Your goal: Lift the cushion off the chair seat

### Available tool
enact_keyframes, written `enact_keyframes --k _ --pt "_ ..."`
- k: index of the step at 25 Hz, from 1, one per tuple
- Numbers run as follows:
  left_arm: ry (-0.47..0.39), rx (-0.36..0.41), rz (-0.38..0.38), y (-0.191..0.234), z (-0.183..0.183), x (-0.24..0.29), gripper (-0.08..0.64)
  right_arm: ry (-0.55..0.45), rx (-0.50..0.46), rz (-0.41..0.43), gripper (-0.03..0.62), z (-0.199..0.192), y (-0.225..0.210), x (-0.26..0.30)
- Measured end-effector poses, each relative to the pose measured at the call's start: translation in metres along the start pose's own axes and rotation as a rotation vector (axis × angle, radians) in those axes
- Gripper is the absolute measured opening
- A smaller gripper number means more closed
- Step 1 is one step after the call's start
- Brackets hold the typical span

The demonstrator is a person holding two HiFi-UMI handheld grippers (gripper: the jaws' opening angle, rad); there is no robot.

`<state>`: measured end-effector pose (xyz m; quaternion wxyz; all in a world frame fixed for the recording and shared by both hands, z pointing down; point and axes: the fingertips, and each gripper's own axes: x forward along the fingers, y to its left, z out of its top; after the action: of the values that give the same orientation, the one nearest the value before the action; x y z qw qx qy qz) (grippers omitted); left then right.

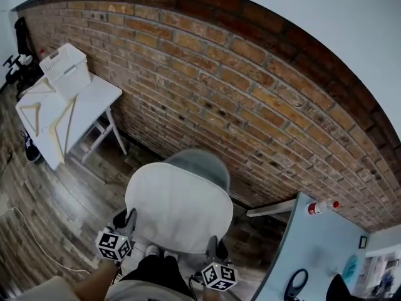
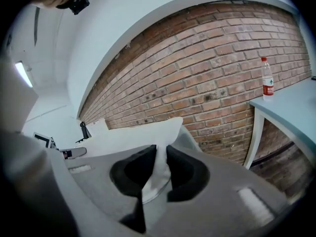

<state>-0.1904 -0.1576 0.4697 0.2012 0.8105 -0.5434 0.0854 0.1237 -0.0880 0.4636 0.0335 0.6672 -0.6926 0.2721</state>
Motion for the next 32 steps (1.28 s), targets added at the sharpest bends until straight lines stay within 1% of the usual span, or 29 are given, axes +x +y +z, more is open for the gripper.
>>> enact_keyframes --k 4,8,13,22,32 --pt "-0.023 0.018 0.001 -0.008 0.018 -0.004 0.061 -0.021 -0.012 0.008 0.057 0.017 0.002 -0.005" --pt "-0.034 0.013 -0.004 -0.013 0.027 -0.008 0.061 -0.033 -0.022 0.01 0.057 0.027 0.003 -0.009" --pt "-0.029 0.009 0.005 -0.015 0.025 -0.011 0.061 -0.019 -0.04 0.023 0.057 0.025 0.002 -0.01" --pt "-0.027 0.014 0.001 -0.015 0.027 -0.008 0.061 -0.025 -0.047 0.029 0.055 0.028 0.002 -0.007" --pt "-0.025 0.017 -0.003 -0.015 0.027 -0.005 0.061 -0.031 -0.051 0.022 0.055 0.03 0.002 -0.005"
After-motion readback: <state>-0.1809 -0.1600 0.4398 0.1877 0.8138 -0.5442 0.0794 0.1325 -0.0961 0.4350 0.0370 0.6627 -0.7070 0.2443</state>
